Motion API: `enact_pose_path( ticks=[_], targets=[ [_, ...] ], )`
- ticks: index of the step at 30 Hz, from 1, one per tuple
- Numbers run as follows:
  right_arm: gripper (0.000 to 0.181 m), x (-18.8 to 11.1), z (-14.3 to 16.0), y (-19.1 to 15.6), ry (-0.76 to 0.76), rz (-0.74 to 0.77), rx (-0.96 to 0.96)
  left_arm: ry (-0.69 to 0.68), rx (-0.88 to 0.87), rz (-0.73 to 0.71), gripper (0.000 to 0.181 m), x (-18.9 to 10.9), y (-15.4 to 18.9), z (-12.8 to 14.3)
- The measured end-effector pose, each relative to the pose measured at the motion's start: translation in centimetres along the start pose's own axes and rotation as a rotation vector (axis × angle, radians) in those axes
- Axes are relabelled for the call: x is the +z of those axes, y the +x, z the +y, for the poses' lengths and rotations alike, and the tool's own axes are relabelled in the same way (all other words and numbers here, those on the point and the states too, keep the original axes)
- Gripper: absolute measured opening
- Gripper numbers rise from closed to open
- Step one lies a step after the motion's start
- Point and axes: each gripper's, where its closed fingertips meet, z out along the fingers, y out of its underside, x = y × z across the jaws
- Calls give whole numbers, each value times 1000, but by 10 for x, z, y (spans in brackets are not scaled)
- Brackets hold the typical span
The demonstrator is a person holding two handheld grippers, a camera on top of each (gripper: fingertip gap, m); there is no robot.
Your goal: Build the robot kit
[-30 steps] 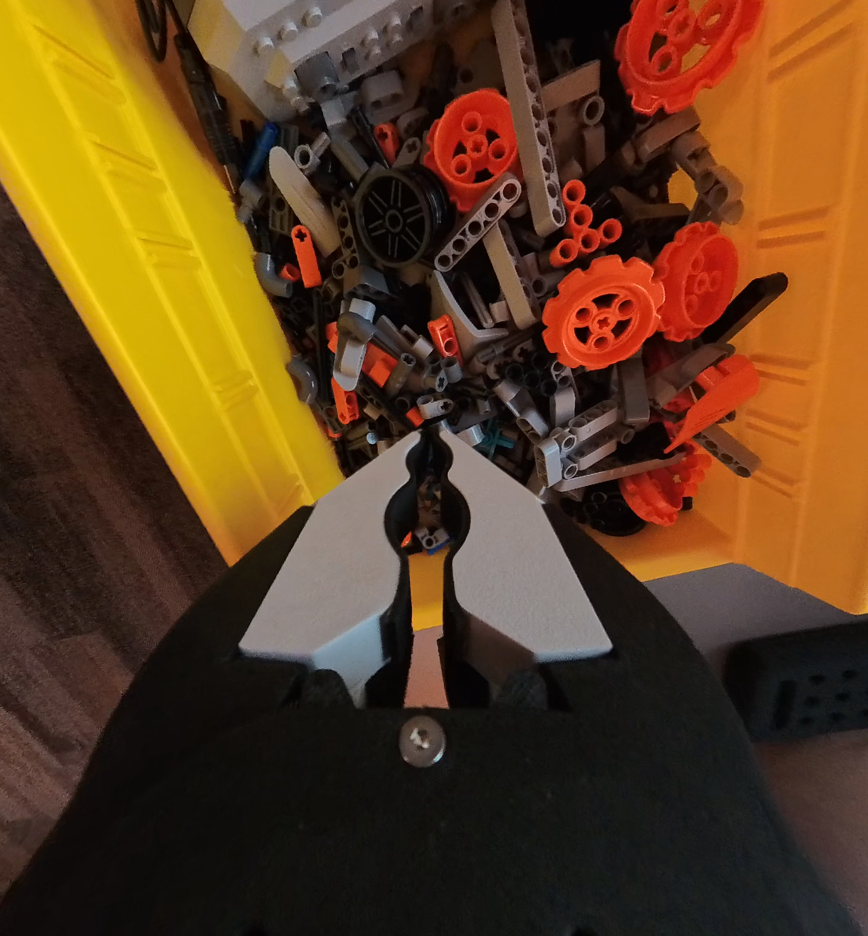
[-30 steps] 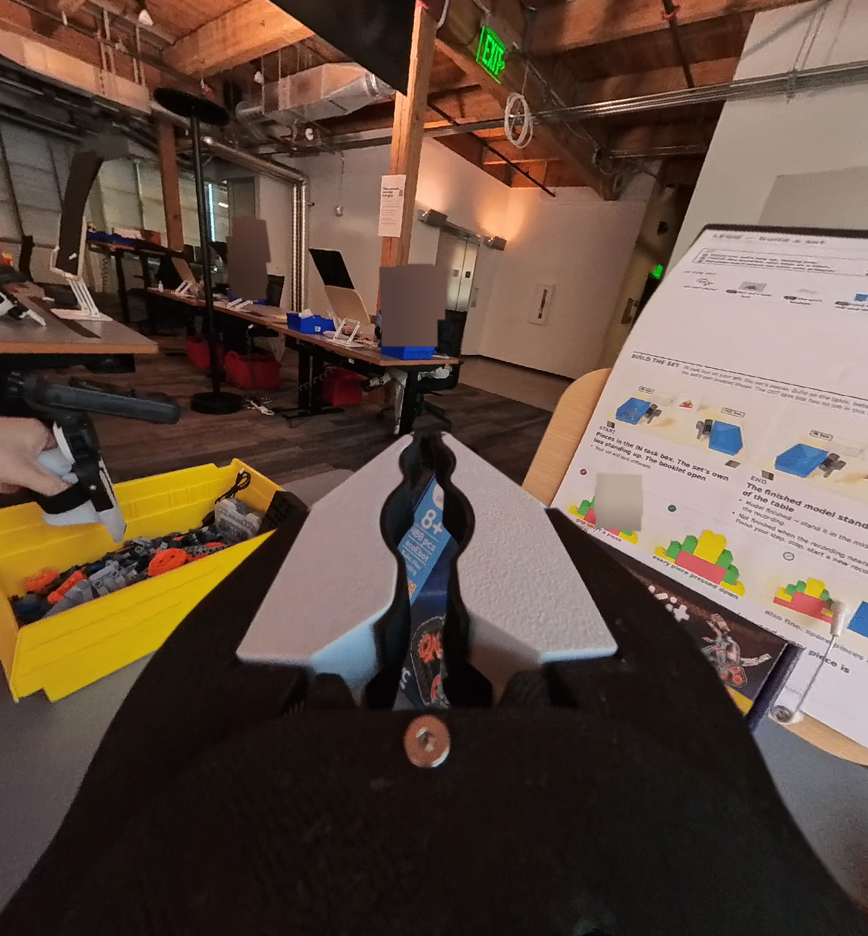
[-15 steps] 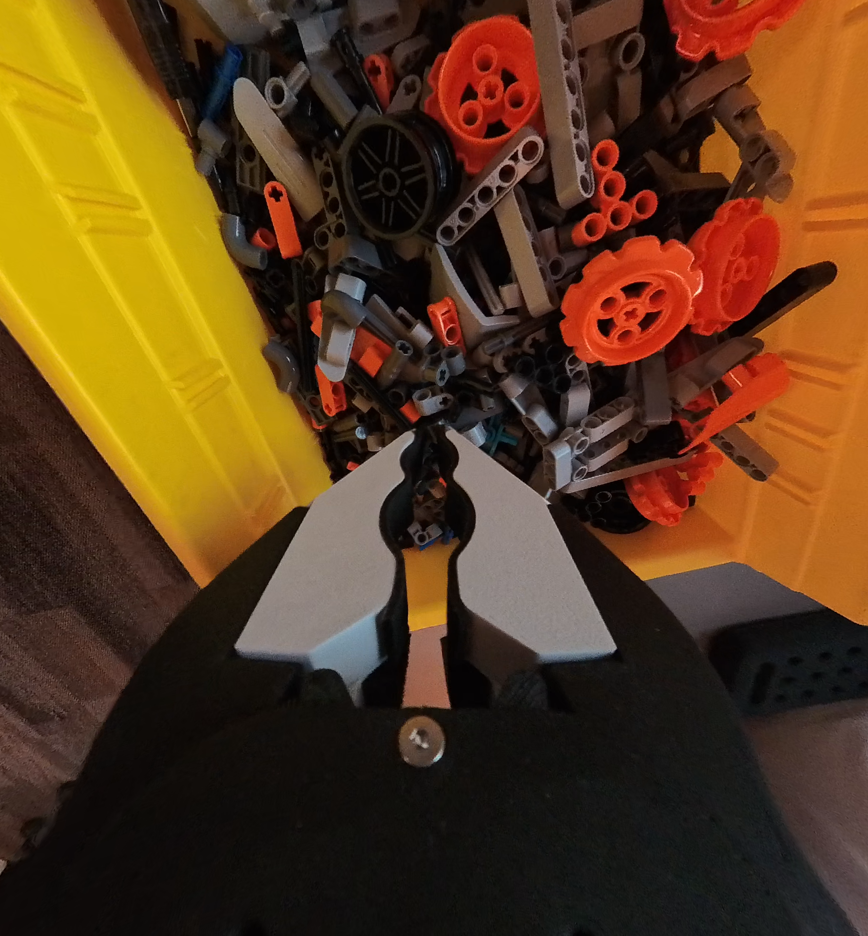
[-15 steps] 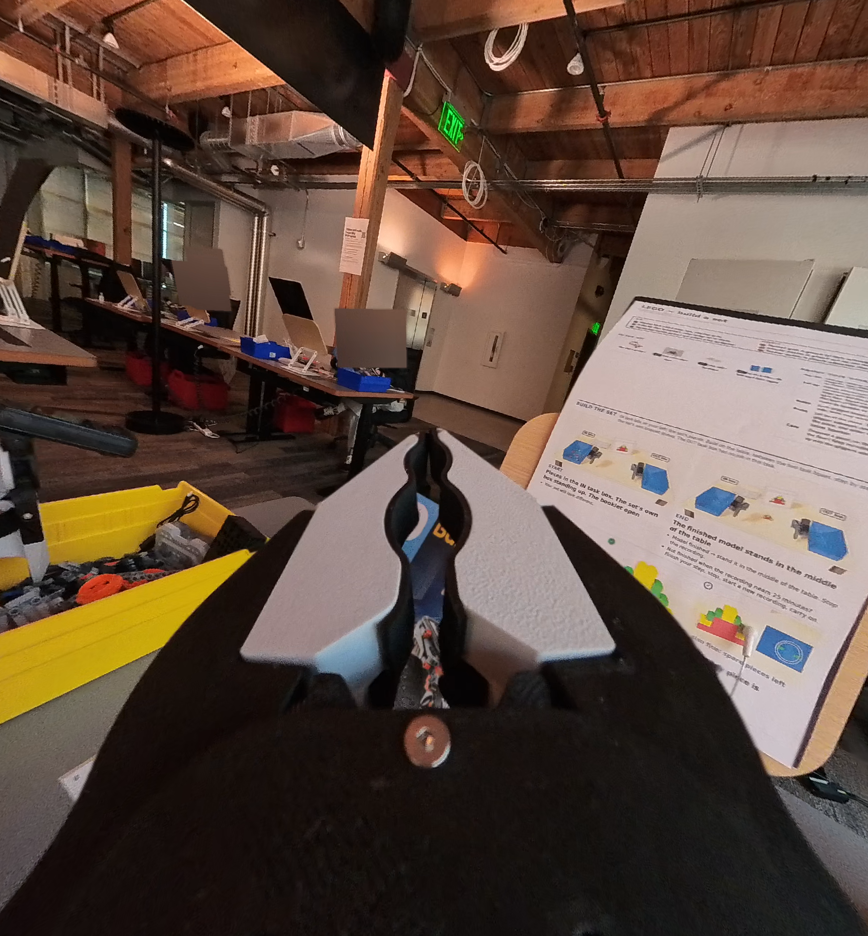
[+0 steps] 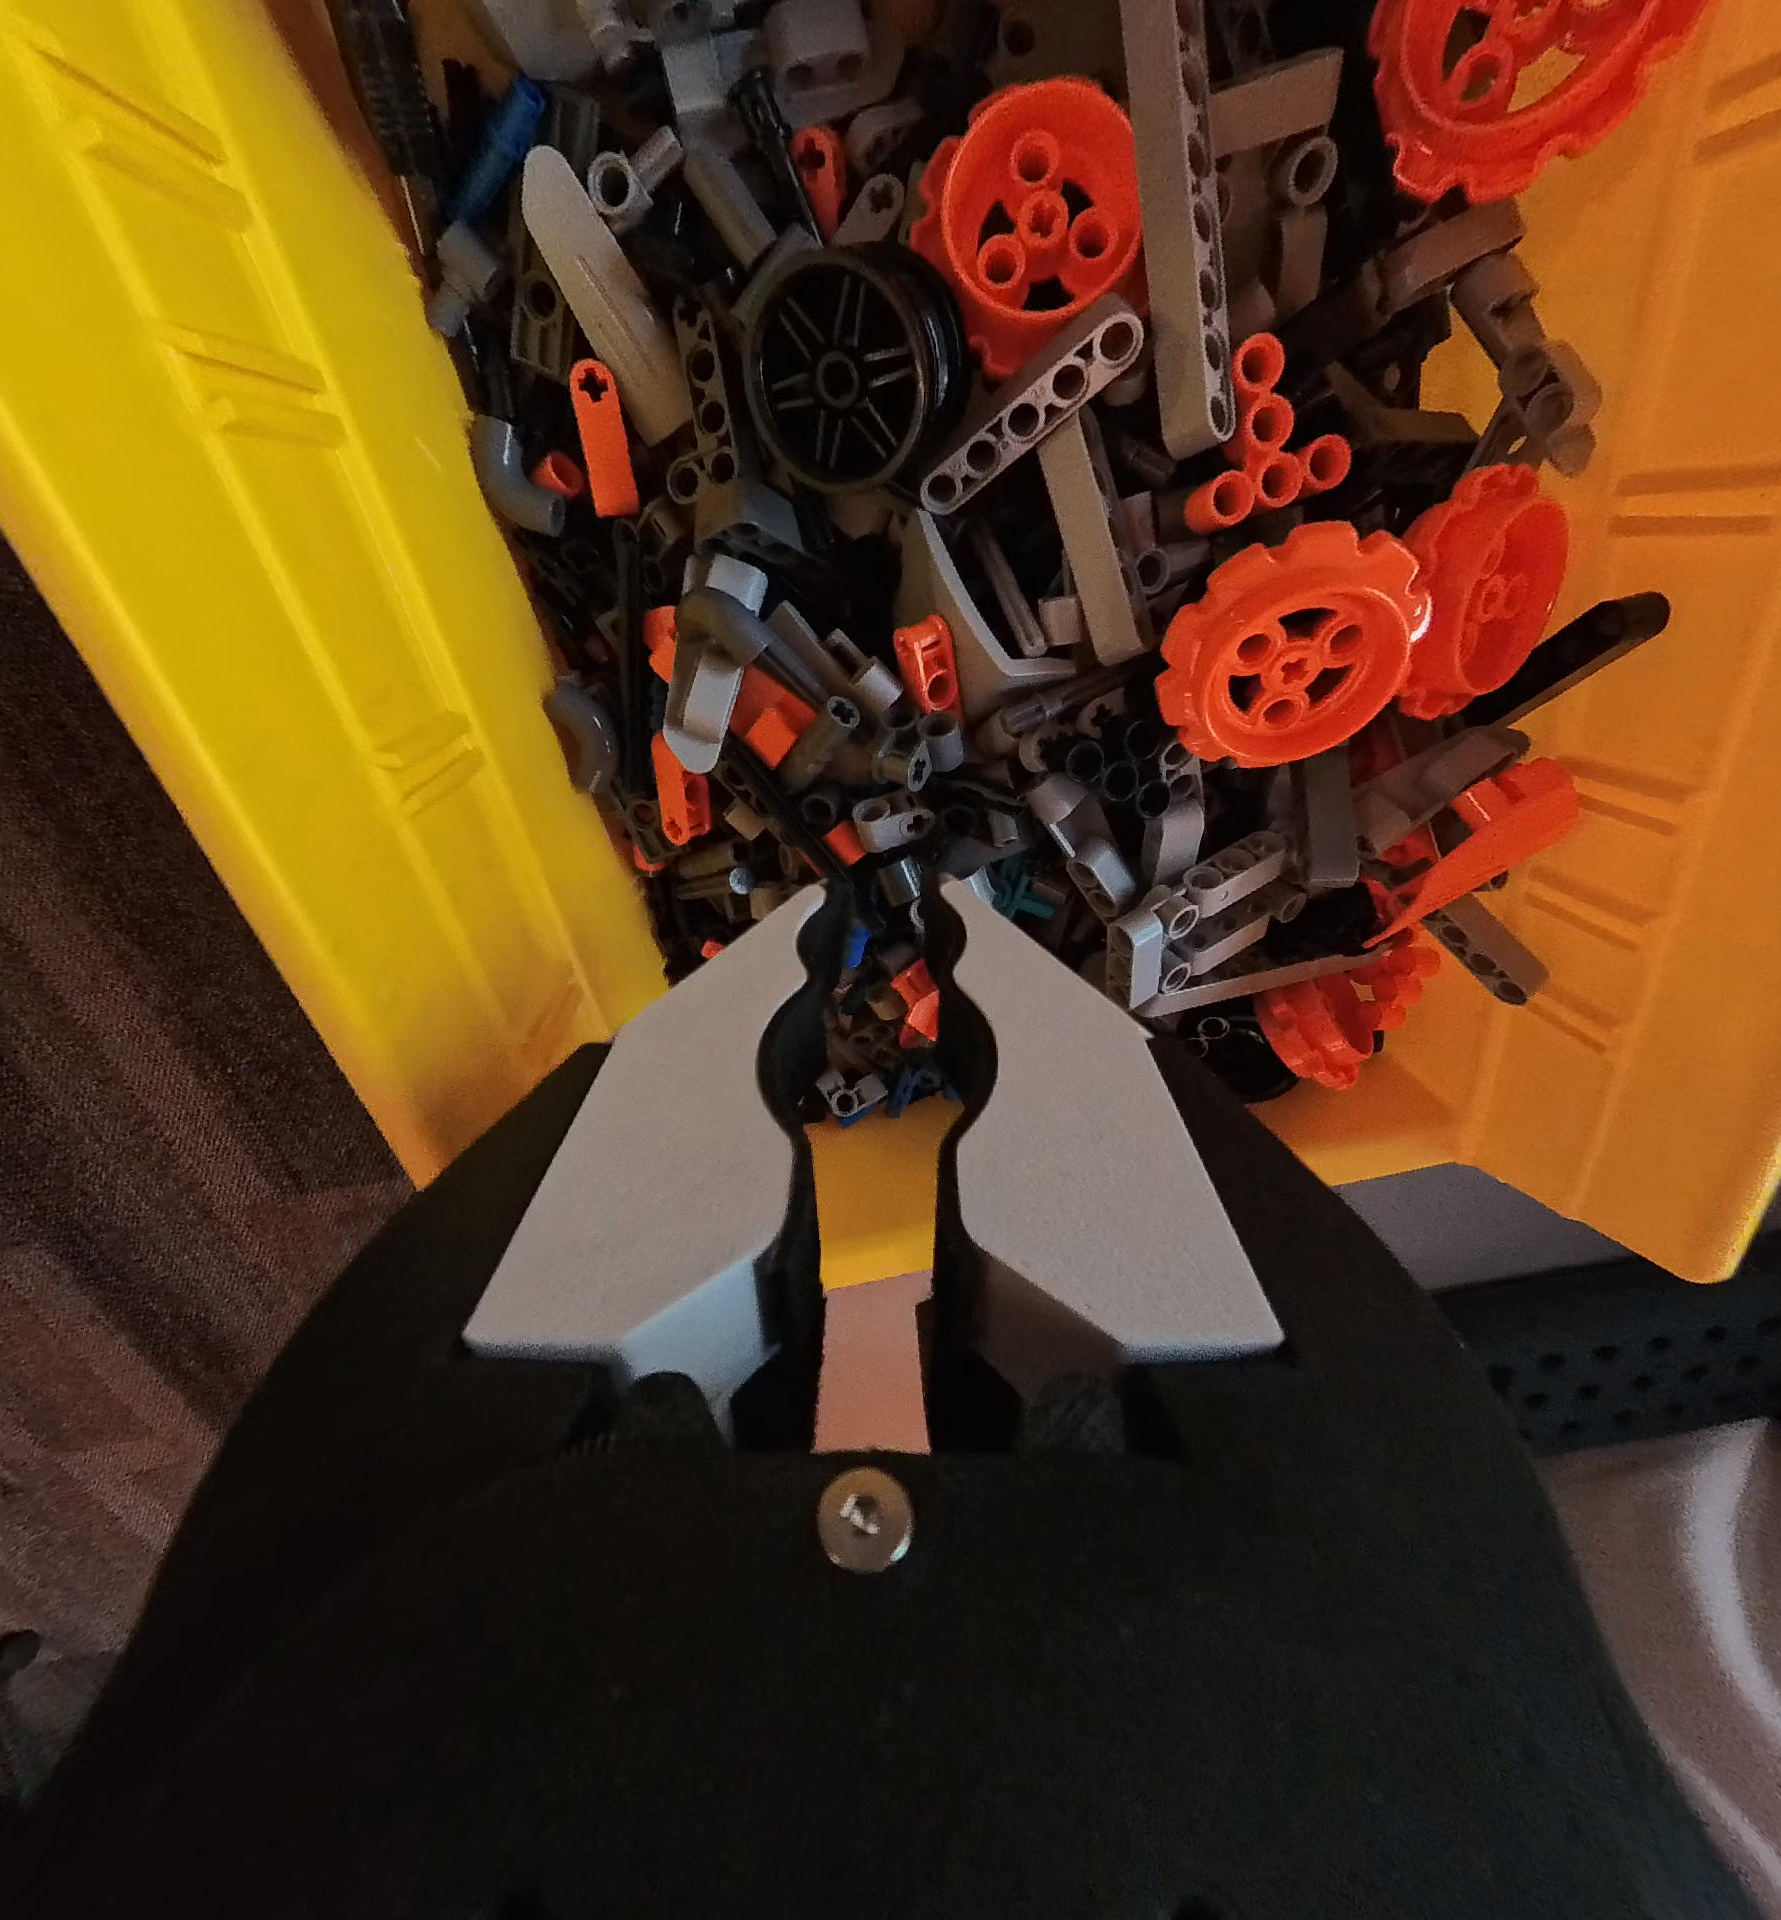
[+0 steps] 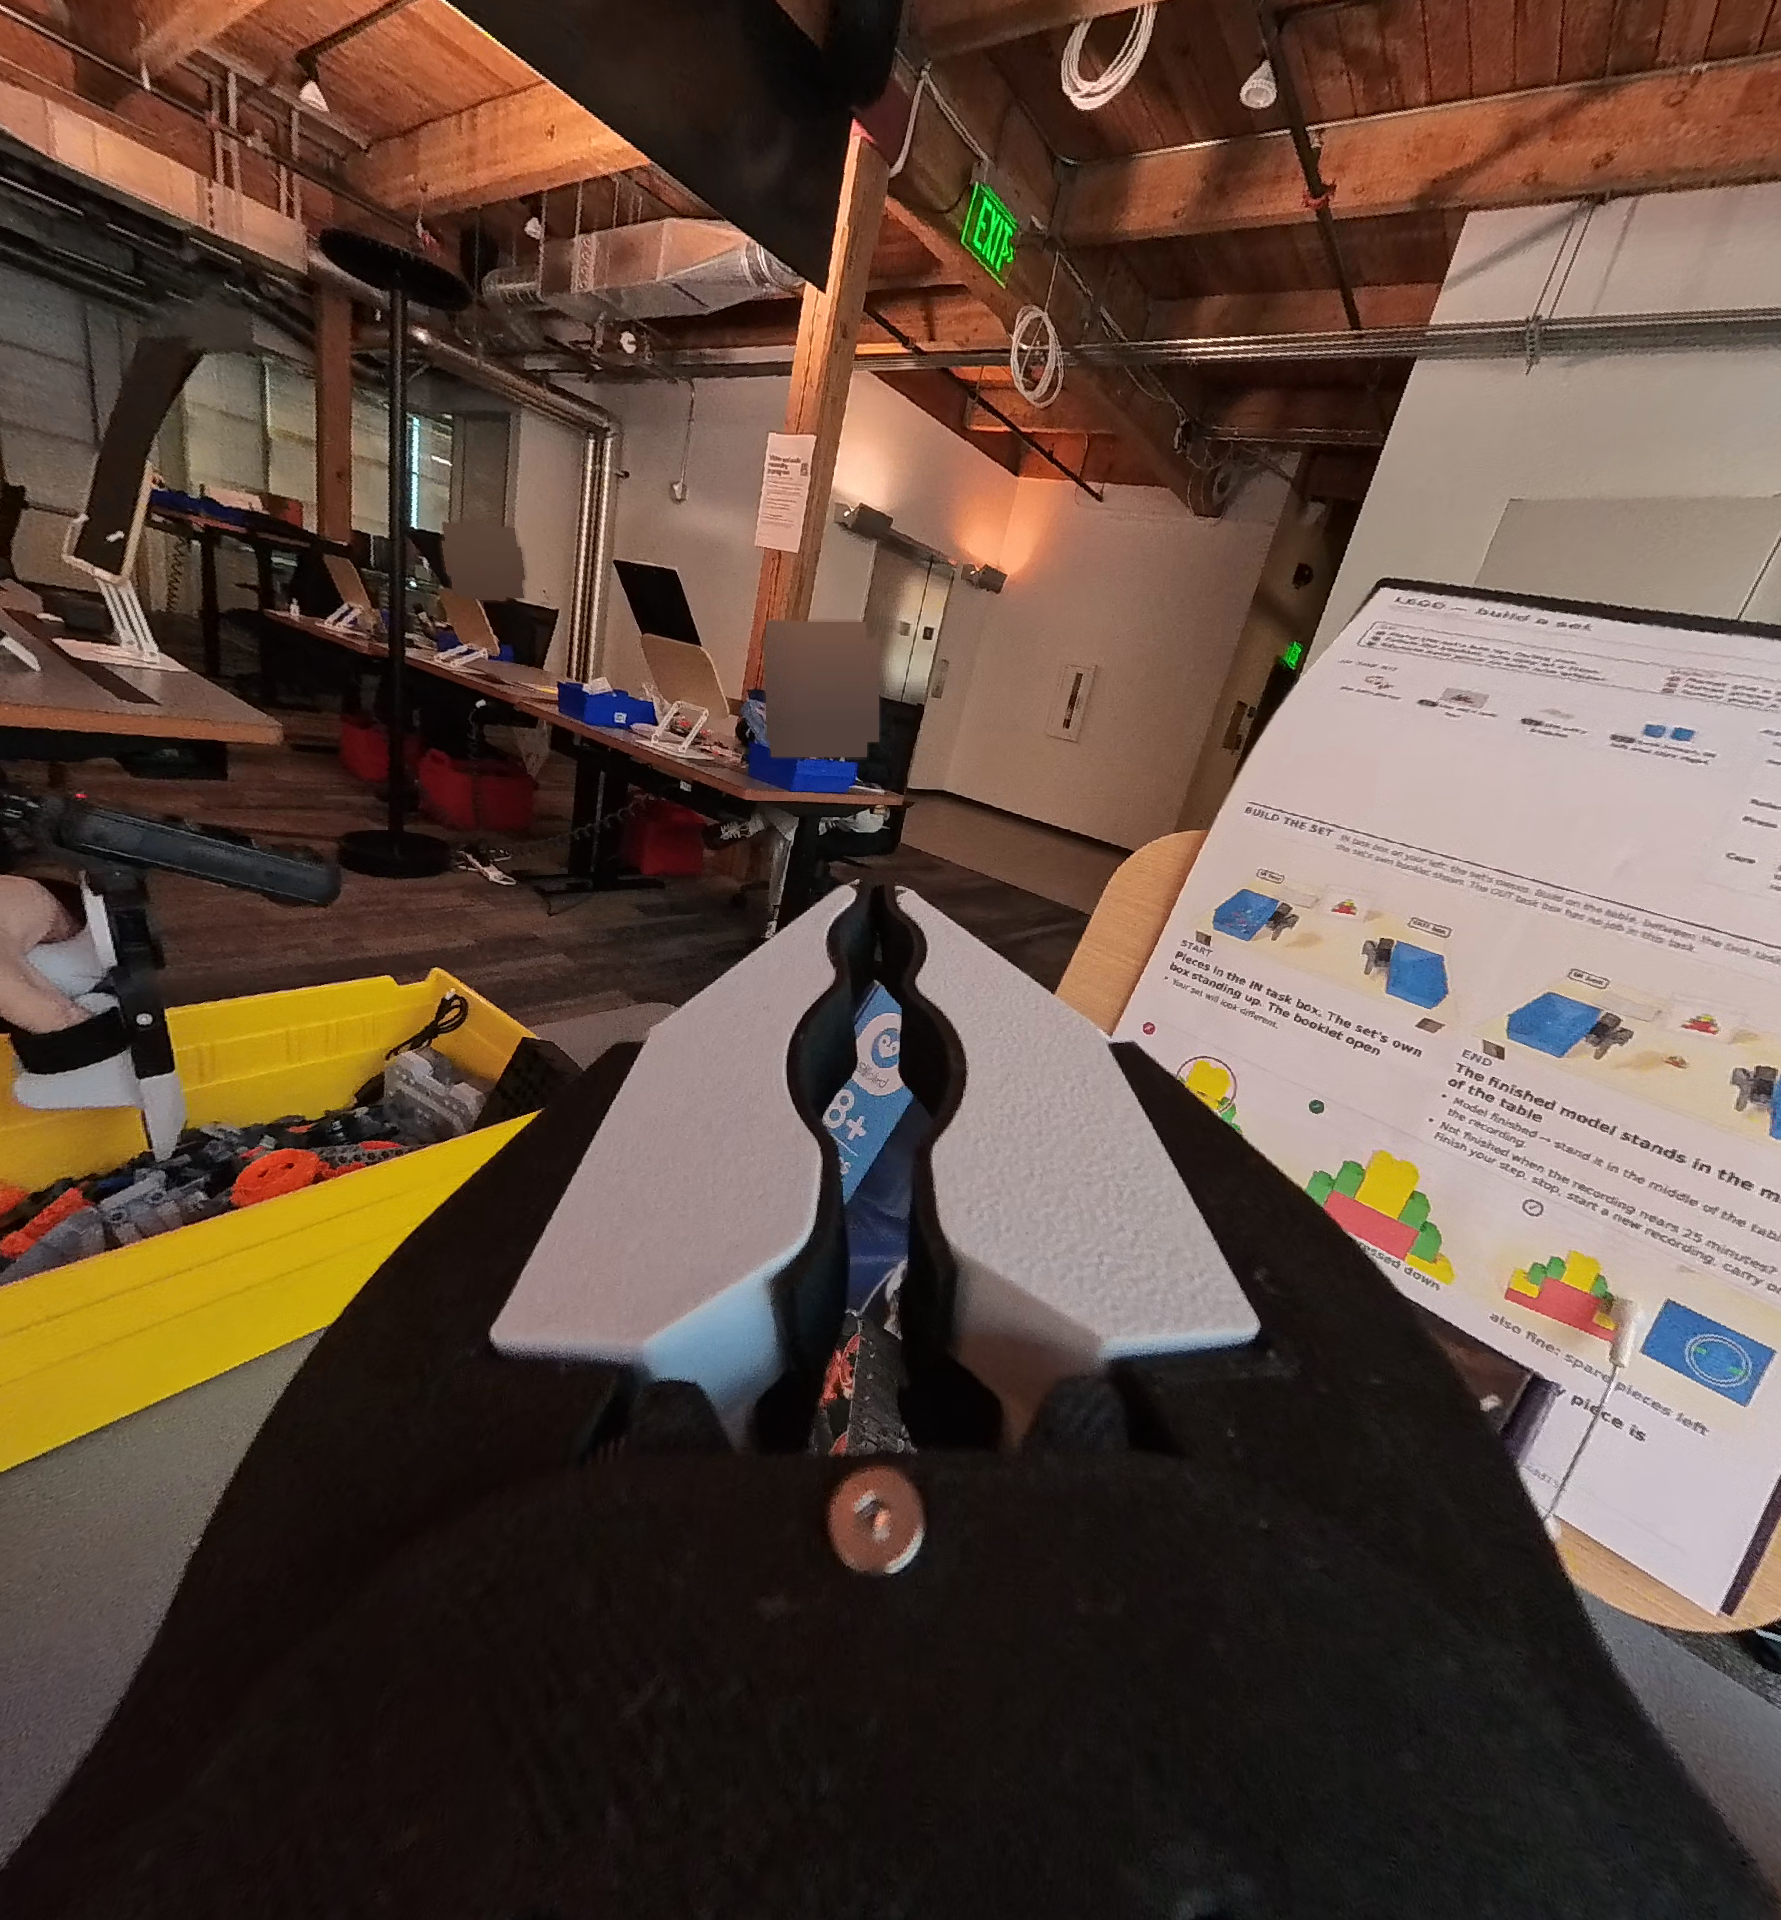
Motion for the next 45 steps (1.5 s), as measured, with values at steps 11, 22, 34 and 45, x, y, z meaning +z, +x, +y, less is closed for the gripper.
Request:
enact_pose_path(
  ticks=[11,22,34,45],
  targets=[
    [0,10,19,-13,-89,-56,-14,-29,-60,83,13,4,4,3],
    [0,11,24,-12,-115,-45,-47,-36,-64,91,6,7,4,1],
    [0,13,27,-14,-129,-48,-64,104,-121,145,6,-20,1,-5],
    [0,16,34,-16,-157,-50,-91,-100,-7,138,7,-5,15,30]
  ],
)
